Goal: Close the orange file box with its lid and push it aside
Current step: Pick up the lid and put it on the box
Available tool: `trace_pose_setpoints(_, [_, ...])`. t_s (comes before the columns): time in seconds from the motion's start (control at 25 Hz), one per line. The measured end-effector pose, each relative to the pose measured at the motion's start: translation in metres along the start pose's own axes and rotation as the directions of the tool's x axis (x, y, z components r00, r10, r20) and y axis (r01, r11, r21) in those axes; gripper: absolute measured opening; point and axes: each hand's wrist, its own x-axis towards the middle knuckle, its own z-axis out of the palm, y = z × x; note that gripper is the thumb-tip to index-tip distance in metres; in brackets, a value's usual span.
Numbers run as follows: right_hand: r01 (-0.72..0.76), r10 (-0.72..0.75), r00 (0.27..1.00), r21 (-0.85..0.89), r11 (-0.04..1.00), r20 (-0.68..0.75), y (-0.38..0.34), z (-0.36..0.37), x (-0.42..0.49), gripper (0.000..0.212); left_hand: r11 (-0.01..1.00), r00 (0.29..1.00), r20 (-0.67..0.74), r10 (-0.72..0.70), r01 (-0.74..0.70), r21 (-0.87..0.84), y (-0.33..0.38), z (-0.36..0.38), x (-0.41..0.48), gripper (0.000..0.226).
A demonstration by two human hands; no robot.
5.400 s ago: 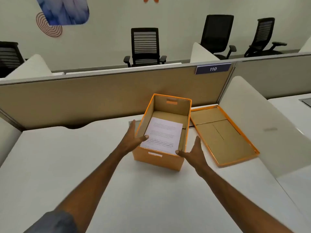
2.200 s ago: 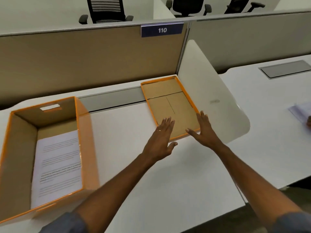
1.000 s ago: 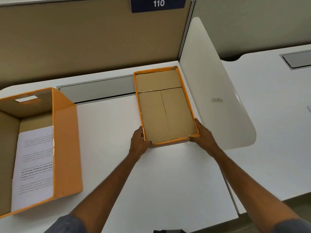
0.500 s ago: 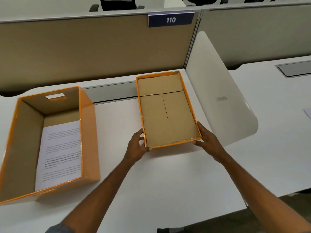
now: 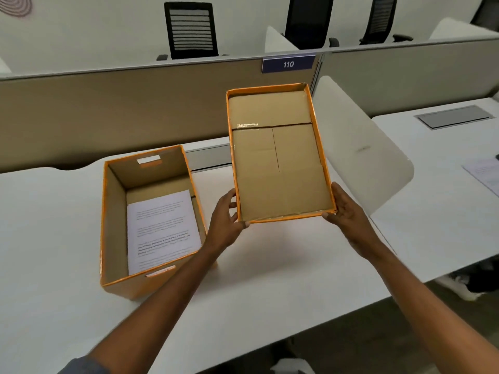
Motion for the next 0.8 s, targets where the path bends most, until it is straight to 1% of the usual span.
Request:
trace_pose_setpoints(0.08, [0.027, -0.014, 0.997, 0.167, 0.986, -0.077, -0.014, 0.011, -0.018, 0.087, 0.999, 0.998, 0.017, 0.053, -0.053, -0.011, 0.005, -0.019, -0.016, 0.091])
trace_pose_setpoints(0.12, [0.026, -0.001, 0.995, 0.248, 0.968, -0.101, -0.021, 0.015, -0.024, 0.082, 0.997, 0.997, 0.030, 0.076, -0.076, -0.010, 0.007, -0.028, -0.022, 0.091])
trace_pose_setpoints(0.2, [0.000, 0.032, 0.995, 0.330, 0.944, -0.091, -0.037, 0.023, -0.032, 0.063, 0.991, 0.989, 0.063, 0.132, -0.133, 0.026, 0.010, -0.044, -0.033, 0.092])
trace_pose_setpoints(0.28, [-0.050, 0.071, 0.996, 0.353, 0.934, -0.047, -0.051, 0.035, -0.037, 0.041, 0.969, 0.982, 0.077, 0.173, -0.184, 0.163, 0.014, -0.055, -0.042, 0.093])
trace_pose_setpoints(0.32, [-0.067, 0.083, 0.996, 0.372, 0.926, -0.029, -0.057, 0.041, -0.039, 0.035, 0.934, 0.978, 0.060, 0.197, -0.206, 0.292, 0.014, -0.057, -0.045, 0.092])
trace_pose_setpoints(0.36, [-0.073, 0.087, 0.996, 0.397, 0.915, -0.016, -0.064, 0.049, -0.041, 0.033, 0.857, 0.969, 0.028, 0.247, -0.232, 0.460, 0.015, -0.059, -0.049, 0.090])
trace_pose_setpoints(0.4, [-0.075, 0.086, 0.996, 0.425, 0.902, -0.006, -0.071, 0.058, -0.043, 0.034, 0.733, 0.941, 0.006, 0.339, -0.268, 0.625, 0.017, -0.058, -0.054, 0.086])
trace_pose_setpoints(0.44, [-0.075, 0.083, 0.997, 0.453, 0.888, 0.002, -0.077, 0.067, -0.045, 0.036, 0.587, 0.891, 0.020, 0.453, -0.315, 0.746, 0.019, -0.055, -0.058, 0.080])
trace_pose_setpoints(0.48, [-0.078, 0.084, 0.996, 0.485, 0.871, 0.009, -0.082, 0.075, -0.046, 0.038, 0.468, 0.829, 0.081, 0.553, -0.389, 0.793, 0.022, -0.050, -0.063, 0.073])
trace_pose_setpoints(0.52, [-0.090, 0.091, 0.996, 0.521, 0.849, 0.024, -0.085, 0.083, -0.046, 0.040, 0.374, 0.776, 0.165, 0.609, -0.464, 0.803, 0.026, -0.044, -0.067, 0.069])
trace_pose_setpoints(0.56, [-0.108, 0.096, 0.994, 0.555, 0.825, 0.050, -0.087, 0.090, -0.047, 0.041, 0.295, 0.730, 0.244, 0.639, -0.526, 0.798, 0.030, -0.036, -0.069, 0.069])
trace_pose_setpoints(0.6, [-0.126, 0.097, 0.992, 0.581, 0.804, 0.081, -0.089, 0.096, -0.048, 0.041, 0.213, 0.695, 0.310, 0.649, -0.557, 0.803, 0.033, -0.029, -0.070, 0.072])
trace_pose_setpoints(0.64, [-0.142, 0.095, 0.989, 0.598, 0.789, 0.110, -0.091, 0.102, -0.049, 0.041, 0.143, 0.671, 0.347, 0.655, -0.562, 0.815, 0.036, -0.024, -0.071, 0.072])
trace_pose_setpoints(0.68, [-0.151, 0.091, 0.987, 0.610, 0.778, 0.129, -0.093, 0.106, -0.050, 0.040, 0.099, 0.663, 0.357, 0.658, -0.546, 0.832, 0.040, -0.022, -0.070, 0.072])
trace_pose_setpoints(0.8, [-0.163, 0.074, 0.983, 0.625, 0.764, 0.167, -0.100, 0.111, -0.053, 0.038, 0.093, 0.651, 0.332, 0.682, -0.528, 0.844, 0.054, -0.029, -0.064, 0.086])
